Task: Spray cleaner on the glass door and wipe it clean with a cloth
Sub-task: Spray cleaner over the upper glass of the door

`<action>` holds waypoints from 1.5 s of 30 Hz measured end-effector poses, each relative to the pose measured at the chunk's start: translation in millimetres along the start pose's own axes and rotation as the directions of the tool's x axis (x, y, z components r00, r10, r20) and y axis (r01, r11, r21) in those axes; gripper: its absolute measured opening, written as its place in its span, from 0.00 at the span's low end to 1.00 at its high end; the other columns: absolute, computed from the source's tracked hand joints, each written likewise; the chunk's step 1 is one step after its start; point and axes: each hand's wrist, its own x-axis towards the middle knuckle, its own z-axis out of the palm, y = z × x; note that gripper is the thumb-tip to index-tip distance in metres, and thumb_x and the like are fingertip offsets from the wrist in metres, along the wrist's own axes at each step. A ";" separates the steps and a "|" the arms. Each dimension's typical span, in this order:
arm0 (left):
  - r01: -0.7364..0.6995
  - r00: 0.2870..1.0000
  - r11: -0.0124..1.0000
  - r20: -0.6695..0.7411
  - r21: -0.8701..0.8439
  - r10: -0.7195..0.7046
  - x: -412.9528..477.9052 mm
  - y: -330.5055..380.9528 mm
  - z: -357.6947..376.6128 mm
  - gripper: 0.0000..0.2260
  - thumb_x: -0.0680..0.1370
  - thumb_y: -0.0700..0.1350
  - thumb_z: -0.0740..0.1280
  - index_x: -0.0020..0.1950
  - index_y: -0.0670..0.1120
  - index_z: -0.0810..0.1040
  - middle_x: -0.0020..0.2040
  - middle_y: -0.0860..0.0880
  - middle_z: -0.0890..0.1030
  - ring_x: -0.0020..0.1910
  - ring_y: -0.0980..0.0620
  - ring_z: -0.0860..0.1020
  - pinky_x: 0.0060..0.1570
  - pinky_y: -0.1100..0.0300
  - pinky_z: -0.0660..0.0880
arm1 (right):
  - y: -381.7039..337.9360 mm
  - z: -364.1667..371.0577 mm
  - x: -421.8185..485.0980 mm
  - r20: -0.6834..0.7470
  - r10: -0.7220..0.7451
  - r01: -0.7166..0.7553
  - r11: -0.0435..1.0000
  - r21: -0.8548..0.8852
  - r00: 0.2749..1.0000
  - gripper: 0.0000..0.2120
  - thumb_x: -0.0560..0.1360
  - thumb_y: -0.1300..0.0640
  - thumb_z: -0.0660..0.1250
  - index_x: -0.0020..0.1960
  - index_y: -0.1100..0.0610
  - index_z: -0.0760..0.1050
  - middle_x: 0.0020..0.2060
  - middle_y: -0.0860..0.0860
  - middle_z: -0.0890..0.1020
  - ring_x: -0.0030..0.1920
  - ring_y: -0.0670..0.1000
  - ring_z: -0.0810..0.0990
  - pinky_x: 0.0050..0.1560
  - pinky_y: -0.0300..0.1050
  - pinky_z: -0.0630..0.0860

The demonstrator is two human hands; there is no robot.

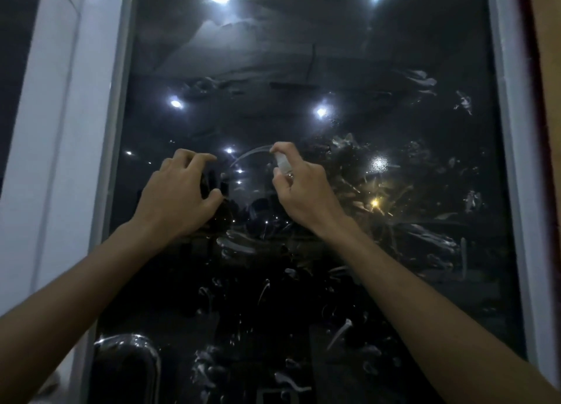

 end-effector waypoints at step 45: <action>-0.003 0.999 1.000 -0.039 -0.025 0.002 53.3 81.5 -24.7 0.25 0.74 0.49 0.66 0.70 0.45 0.68 0.67 0.39 0.69 0.64 0.39 0.68 0.60 0.44 0.68 | 53.7 -202.7 63.0 -0.334 0.275 -0.377 0.877 -0.297 0.902 0.15 0.79 0.59 0.55 0.65 0.53 0.65 0.38 0.54 0.73 0.35 0.59 0.77 0.41 0.60 0.79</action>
